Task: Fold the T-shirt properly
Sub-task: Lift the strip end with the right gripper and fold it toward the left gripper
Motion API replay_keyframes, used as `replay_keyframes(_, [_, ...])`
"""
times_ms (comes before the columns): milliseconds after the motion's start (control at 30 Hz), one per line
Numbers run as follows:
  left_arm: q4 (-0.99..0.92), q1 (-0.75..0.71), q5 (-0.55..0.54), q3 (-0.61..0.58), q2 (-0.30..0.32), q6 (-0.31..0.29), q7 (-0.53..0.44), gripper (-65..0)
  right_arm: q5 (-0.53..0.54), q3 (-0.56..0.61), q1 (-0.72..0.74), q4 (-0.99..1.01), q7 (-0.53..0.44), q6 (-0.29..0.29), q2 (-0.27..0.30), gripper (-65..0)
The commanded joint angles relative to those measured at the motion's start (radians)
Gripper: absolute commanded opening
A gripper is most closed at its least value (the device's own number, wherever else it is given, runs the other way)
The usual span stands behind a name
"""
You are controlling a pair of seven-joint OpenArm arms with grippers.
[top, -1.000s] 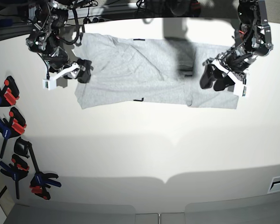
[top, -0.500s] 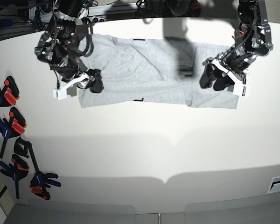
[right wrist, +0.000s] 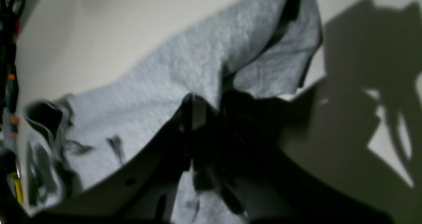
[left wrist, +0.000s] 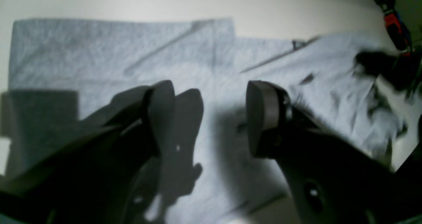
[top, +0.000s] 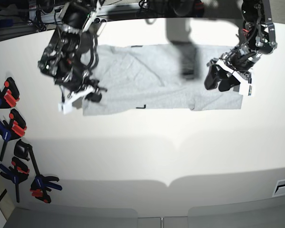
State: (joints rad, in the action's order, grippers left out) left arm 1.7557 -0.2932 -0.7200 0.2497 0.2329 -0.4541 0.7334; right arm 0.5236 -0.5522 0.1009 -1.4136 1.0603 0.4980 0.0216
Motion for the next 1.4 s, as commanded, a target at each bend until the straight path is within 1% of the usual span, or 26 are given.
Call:
replay_keyframes(0, [0.011,0.008,0.008,0.003,0.008,-0.010,-0.025,-32.6,0.014,-0.002,0.044,-0.016,-0.025,0.002,0.013,-65.0])
replay_keyframes(33, [0.005,0.008,0.031,0.003,0.006,-0.010,-0.035,-32.6,0.006,-0.003,0.064,-0.016,-0.025,0.000,0.012,-65.0])
replay_keyframes(100, [-0.013,0.009,0.091,0.003,-0.012,-0.009,-0.102,-32.6,0.016,-0.004,0.105,-0.016,-0.020,-0.005,0.011,-65.0])
replay_keyframes(167, [-0.043,0.013,0.164,0.003,-0.045,0.025,-0.183,-32.6,0.071,-0.004,0.148,-0.016,0.016,-0.006,0.003,-65.0])
replay_keyframes(233, [-0.084,0.017,0.252,-0.002,-0.075,0.046,-0.212,-33.0,0.139,0.002,0.186,-0.017,0.071,-0.004,-0.014,-65.0])
replay_keyframes(300, [-0.138,0.028,0.325,-0.021,-0.095,0.047,-0.226,-33.0,0.191,0.021,0.212,-0.018,0.111,0.005,-0.042,-65.0])
replay_keyframes(367, [-0.203,0.045,0.356,-0.054,-0.109,0.047,-0.229,-33.0,0.222,0.056,0.220,-0.019,0.134,0.009,-0.067,-65.0])
replay_keyframes(467, [-0.291,0.087,0.352,-0.117,-0.122,0.052,-0.230,-33.0,0.223,0.138,0.214,-0.023,0.145,0.011,-0.108,-65.0])
replay_keyframes(567, [-0.351,0.140,0.353,-0.190,-0.122,0.116,-0.233,-33.0,0.217,0.229,0.214,-0.023,0.153,0.011,-0.152,-65.0])
replay_keyframes(633, [-0.373,0.171,0.352,-0.238,-0.122,0.140,-0.233,-33.0,0.216,0.280,0.215,-0.024,0.148,0.011,-0.177,-65.0])
replay_keyframes(733, [-0.377,0.206,0.353,-0.306,-0.122,0.161,-0.233,-33.0,0.217,0.335,0.214,-0.025,0.140,0.010,-0.179,-65.0])
replay_keyframes(833, [-0.377,0.237,0.353,-0.360,-0.122,0.190,-0.233,-33.0,0.214,0.400,0.212,-0.024,0.115,-0.008,-0.179,-65.0])
replay_keyframes(933, [-0.377,0.268,0.352,-0.398,-0.122,0.194,-0.233,-33.0,0.216,0.447,0.213,-0.024,0.094,-0.029,-0.179,-65.0])
replay_keyframes(1067, [-0.377,0.300,0.352,-0.429,-0.122,0.205,-0.233,-32.9,0.246,0.515,0.212,-0.024,0.088,-0.034,-0.179,-65.0])
replay_keyframes(1200, [-0.377,0.318,0.352,-0.429,-0.121,0.204,-0.225,-32.9,0.235,0.562,0.212,-0.024,0.065,-0.034,-0.179,-65.0])
replay_keyframes(1267, [-0.375,0.327,0.352,-0.427,-0.121,0.204,-0.195,-32.9,0.235,0.563,0.212,-0.024,0.062,-0.035,-0.179,-65.0])
replay_keyframes(1367, [-0.361,0.348,0.345,-0.427,-0.118,0.204,-0.109,-32.9,0.236,0.563,0.212,-0.024,0.061,-0.035,-0.179,-65.0])
